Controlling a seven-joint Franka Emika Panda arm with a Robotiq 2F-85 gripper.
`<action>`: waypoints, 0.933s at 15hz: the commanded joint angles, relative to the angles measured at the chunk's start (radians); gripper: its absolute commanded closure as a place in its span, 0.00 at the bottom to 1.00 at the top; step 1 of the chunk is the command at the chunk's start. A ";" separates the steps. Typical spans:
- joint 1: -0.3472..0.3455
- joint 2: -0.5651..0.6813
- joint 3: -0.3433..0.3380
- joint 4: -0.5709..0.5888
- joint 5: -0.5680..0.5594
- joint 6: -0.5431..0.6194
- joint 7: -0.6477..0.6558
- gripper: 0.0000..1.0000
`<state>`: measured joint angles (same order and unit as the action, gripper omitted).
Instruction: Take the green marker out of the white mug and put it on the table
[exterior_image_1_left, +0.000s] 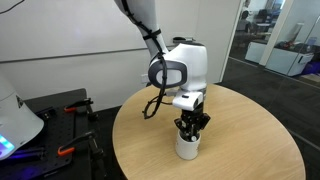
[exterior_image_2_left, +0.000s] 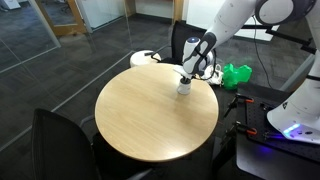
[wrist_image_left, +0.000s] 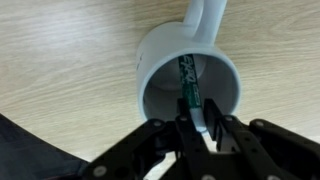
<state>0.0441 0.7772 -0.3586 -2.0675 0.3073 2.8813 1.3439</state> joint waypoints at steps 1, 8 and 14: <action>0.048 -0.017 -0.037 -0.010 -0.024 -0.020 0.052 0.95; 0.176 -0.076 -0.138 -0.095 -0.081 -0.029 0.118 0.95; 0.327 -0.179 -0.275 -0.211 -0.175 -0.002 0.203 0.95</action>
<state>0.3001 0.6981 -0.5704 -2.1869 0.1903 2.8811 1.4950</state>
